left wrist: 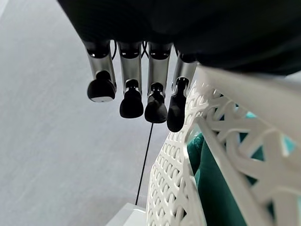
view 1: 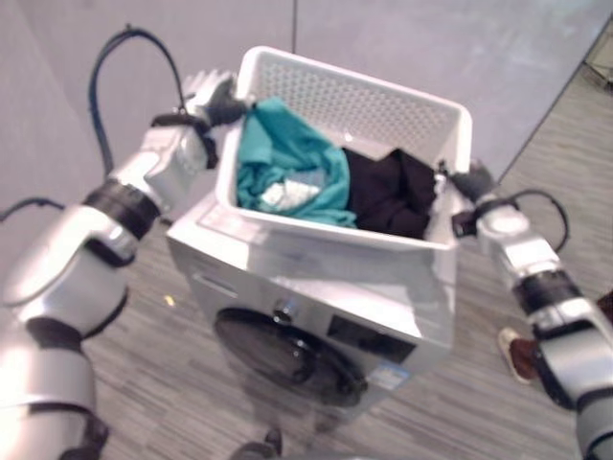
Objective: Grab the laundry basket,head to the washer,open it,put in the laundry and shut it.
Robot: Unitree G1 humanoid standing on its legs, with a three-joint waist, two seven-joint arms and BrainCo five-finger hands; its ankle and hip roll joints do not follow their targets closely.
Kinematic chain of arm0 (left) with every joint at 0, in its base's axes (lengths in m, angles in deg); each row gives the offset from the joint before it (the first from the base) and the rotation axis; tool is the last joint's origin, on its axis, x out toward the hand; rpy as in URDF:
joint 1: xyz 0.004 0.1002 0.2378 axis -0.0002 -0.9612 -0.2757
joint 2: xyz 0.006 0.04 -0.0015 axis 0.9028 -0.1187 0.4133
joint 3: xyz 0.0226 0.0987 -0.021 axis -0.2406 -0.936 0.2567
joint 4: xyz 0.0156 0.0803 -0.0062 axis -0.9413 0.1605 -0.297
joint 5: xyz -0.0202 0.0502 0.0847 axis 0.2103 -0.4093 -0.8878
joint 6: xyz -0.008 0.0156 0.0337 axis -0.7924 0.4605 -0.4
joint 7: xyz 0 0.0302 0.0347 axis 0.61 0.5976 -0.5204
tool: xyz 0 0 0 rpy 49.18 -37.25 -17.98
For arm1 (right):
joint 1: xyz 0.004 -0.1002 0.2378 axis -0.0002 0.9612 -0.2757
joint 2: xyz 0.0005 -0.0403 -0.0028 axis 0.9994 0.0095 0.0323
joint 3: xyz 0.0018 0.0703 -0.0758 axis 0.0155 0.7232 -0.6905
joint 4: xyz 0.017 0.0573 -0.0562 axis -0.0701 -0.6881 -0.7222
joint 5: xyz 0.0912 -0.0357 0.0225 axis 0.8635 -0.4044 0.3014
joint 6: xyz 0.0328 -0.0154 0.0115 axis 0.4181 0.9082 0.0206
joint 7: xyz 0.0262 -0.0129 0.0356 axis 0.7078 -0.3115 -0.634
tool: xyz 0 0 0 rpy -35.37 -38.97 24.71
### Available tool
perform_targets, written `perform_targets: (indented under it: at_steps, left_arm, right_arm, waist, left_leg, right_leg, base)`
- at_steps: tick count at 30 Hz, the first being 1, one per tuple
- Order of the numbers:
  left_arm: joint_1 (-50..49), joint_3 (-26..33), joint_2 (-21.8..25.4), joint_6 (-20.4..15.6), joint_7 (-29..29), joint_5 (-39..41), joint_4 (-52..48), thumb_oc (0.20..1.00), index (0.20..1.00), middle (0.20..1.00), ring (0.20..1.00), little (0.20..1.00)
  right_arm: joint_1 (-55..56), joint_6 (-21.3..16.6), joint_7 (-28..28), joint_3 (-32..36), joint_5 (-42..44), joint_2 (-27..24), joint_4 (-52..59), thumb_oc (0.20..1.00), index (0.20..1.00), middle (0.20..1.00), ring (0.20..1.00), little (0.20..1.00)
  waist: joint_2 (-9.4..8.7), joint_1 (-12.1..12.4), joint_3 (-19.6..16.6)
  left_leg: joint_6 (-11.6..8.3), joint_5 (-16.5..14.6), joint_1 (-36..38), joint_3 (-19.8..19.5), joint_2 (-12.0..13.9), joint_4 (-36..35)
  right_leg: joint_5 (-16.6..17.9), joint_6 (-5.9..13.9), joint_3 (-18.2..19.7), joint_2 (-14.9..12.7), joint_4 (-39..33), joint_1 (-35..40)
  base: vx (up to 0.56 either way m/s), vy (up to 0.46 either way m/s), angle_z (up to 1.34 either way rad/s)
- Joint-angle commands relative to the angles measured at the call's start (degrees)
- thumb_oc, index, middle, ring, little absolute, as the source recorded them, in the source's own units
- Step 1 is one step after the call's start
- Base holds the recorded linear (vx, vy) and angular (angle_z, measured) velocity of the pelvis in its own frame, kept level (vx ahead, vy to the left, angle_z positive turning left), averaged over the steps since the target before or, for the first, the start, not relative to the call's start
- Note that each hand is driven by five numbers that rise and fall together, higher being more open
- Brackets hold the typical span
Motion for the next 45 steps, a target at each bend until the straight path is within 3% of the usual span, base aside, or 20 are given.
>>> perform_targets:
  at_steps: [1, 6, 7, 8, 9, 10, 18, 23, 32, 42, 45]
  left_arm:
    - [9.3, -2.9, -10.6, -7.1, 0.9, -3.2, -2.3, 0.2, 0.2, 0.2, 0.2, 0.2]
    - [7.8, -2.2, -12.2, -7.1, 1.8, -3.0, -4.0, 0.2, 0.2, 0.2, 0.2, 0.2]
    - [7.3, -1.7, -12.4, -7.0, 1.7, -3.1, -4.4, 0.928, 0.928, 0.928, 0.928, 0.928]
    - [7.2, -1.3, -12.6, -6.9, 1.3, -3.2, -4.3, 1.0, 1.0, 1.0, 1.0, 1.0]
    - [7.2, -1.0, -12.9, -6.9, 1.1, -3.2, -4.2, 1.0, 1.0, 1.0, 1.0, 1.0]
    - [7.5, 0.0, -13.3, -6.6, -0.4, -3.3, -3.2, 1.0, 1.0, 1.0, 1.0, 1.0]
    - [12.2, 1.2, -13.8, -7.0, -5.8, -4.5, 2.4, 1.0, 1.0, 1.0, 1.0, 1.0]
    - [13.6, 0.1, -15.4, -7.8, -6.9, -4.9, 8.5, 1.0, 1.0, 1.0, 1.0, 1.0]
    - [14.7, -1.1, -17.1, -7.8, -7.4, -5.7, 10.9, 1.0, 1.0, 1.0, 1.0, 1.0]
    - [14.9, -0.9, -17.5, -7.9, -6.7, -3.0, 9.0, 1.0, 1.0, 1.0, 1.0, 1.0]
    - [14.2, -2.4, -19.1, -8.7, -3.4, -0.6, 7.9, 1.0, 1.0, 1.0, 1.0, 1.0]
  right_arm:
    - [1.6, -3.0, -4.1, -3.3, -1.4, 4.1, 6.7, 0.2, 0.2, 0.2, 0.2, 0.2]
    - [3.2, -2.9, -4.3, -2.2, -1.8, 3.4, 8.0, 0.2, 0.2, 0.2, 0.2, 0.2]
    - [3.9, -2.6, -4.5, -1.7, -1.9, 3.2, 8.4, 0.2, 0.2, 0.2, 0.2, 0.2]
    - [4.4, -2.7, -4.5, -1.4, -2.0, 3.0, 8.7, 0.282, 0.282, 0.282, 0.282, 0.282]
    - [4.8, -2.6, -4.4, -1.1, -2.0, 2.9, 8.8, 0.526, 0.526, 0.526, 0.526, 0.526]
    - [5.5, -2.8, -4.1, -0.5, -1.6, 2.9, 8.6, 1.0, 1.0, 1.0, 1.0, 1.0]
    - [5.5, -3.7, -3.6, -0.5, 1.3, 4.3, 4.8, 1.0, 1.0, 1.0, 1.0, 1.0]
    - [0.8, -4.6, -2.8, -2.9, 3.6, 6.2, -0.1, 1.0, 1.0, 1.0, 1.0, 1.0]
    - [-6.4, -4.6, -3.1, -6.5, 5.7, 6.4, -5.5, 1.0, 1.0, 1.0, 1.0, 1.0]
    - [-16.0, -1.2, -4.9, -12.4, 1.8, 3.4, -13.6, 1.0, 1.0, 1.0, 1.0, 1.0]
    - [-20.7, 0.1, -5.5, -14.5, 0.5, 1.8, -18.1, 1.0, 1.0, 1.0, 1.0, 1.0]
  waist:
    - [0.77, 1.5, 2.8]
    - [0.86, 1.2, 2.9]
    - [0.82, 1.0, 3.0]
    - [0.77, 0.9, 3.0]
    - [0.76, 0.8, 3.0]
    - [0.75, 0.7, 3.0]
    - [0.59, -0.2, 2.4]
    - [1.08, -2.0, 1.8]
    - [1.84, -3.1, 1.3]
    - [2.45, -3.0, 0.2]
    - [2.89, -3.4, -0.2]
  left_leg:
    - [-0.68, -5.1, 1.8, 1.5, 4.8, 1.3]
    - [-0.55, -5.4, 1.7, 1.4, 4.7, 1.4]
    - [-0.51, -5.5, 1.8, 1.4, 4.7, 1.4]
    - [-0.48, -5.5, 1.8, 1.5, 4.6, 1.4]
    - [-0.46, -5.5, 1.8, 1.4, 4.6, 1.3]
    - [-0.4, -5.7, 1.9, 1.4, 4.4, 1.1]
    - [-0.52, -5.6, 1.9, 1.8, 4.1, 0.0]
    - [-0.55, -5.3, 2.5, 2.6, 3.7, -1.5]
    - [-0.41, -5.4, 3.8, 4.2, 3.2, -2.8]
    - [-0.36, -5.9, 5.0, 5.0, 2.9, -2.9]
    - [-0.31, -6.0, 5.5, 5.1, 2.7, -3.0]
  right_leg:
    - [-0.4, 9.88, -2.7, -7.2, 2.2, 0.3]
    - [-0.4, 9.86, -2.8, -7.3, 2.1, 0.4]
    - [-0.5, 9.85, -2.9, -7.4, 2.2, 0.4]
    - [-0.5, 9.85, -2.8, -7.4, 2.1, 0.4]
    - [-0.4, 9.86, -2.9, -7.4, 2.1, 0.5]
    - [-0.3, 9.94, -3.1, -7.5, 2.0, 0.5]
    - [0.2, 10.31, -3.2, -7.8, 1.1, 0.3]
    - [0.8, 10.63, -3.0, -8.2, 1.0, 0.2]
    - [2.0, 11.18, -2.3, -8.8, 0.7, 0.1]
    - [3.6, 11.69, -2.4, -9.5, 0.4, 1.0]
    - [4.1, 11.87, -2.4, -9.7, 0.6, 1.3]
  base:
    - [0.02, 0.008, -0.05]
    - [0.02, 0.01, -0.02]
    - [0.0, 0.0, 0.0]
    - [0.0, 0.0, 0.0]
    - [0.04, 0.023, -0.01]
    - [0.04, 0.024, 0.0]
    - [0.0, 0.003, 0.0]
    - [0.01, 0.019, 0.0]
    - [0.02, 0.023, -0.03]
    - [0.04, 0.01, -0.04]
    - [0.04, 0.01, 0.0]
